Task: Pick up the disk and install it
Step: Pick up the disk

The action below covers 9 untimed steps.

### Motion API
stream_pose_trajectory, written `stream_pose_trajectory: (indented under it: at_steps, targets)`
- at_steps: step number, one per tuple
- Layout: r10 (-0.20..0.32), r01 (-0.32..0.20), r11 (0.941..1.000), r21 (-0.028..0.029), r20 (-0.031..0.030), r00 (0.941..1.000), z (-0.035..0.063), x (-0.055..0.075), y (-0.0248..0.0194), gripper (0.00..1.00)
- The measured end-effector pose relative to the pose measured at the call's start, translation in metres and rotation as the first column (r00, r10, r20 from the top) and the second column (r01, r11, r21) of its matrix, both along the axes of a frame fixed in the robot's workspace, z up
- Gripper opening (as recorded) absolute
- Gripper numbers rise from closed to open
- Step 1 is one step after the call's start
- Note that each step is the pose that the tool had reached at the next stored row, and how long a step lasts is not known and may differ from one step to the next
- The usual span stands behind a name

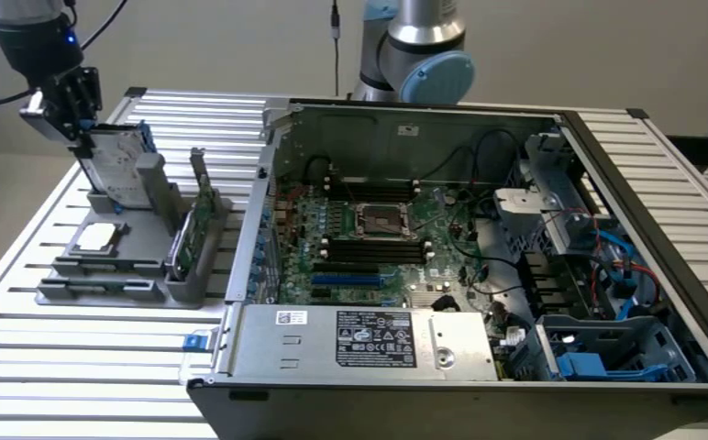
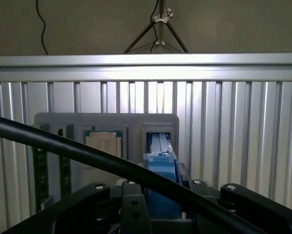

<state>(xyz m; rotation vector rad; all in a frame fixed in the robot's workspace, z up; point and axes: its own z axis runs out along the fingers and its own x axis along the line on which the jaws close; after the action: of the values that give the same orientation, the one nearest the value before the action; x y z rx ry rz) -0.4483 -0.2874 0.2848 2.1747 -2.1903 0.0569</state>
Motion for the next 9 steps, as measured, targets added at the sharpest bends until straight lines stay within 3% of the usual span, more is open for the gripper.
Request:
stream_pose_trajectory:
  at_steps: [9]
  targets:
    - [0.0,0.0,1.0,0.0,-0.0001,1.0,-0.0016,0.0005,0.0002,0.33]
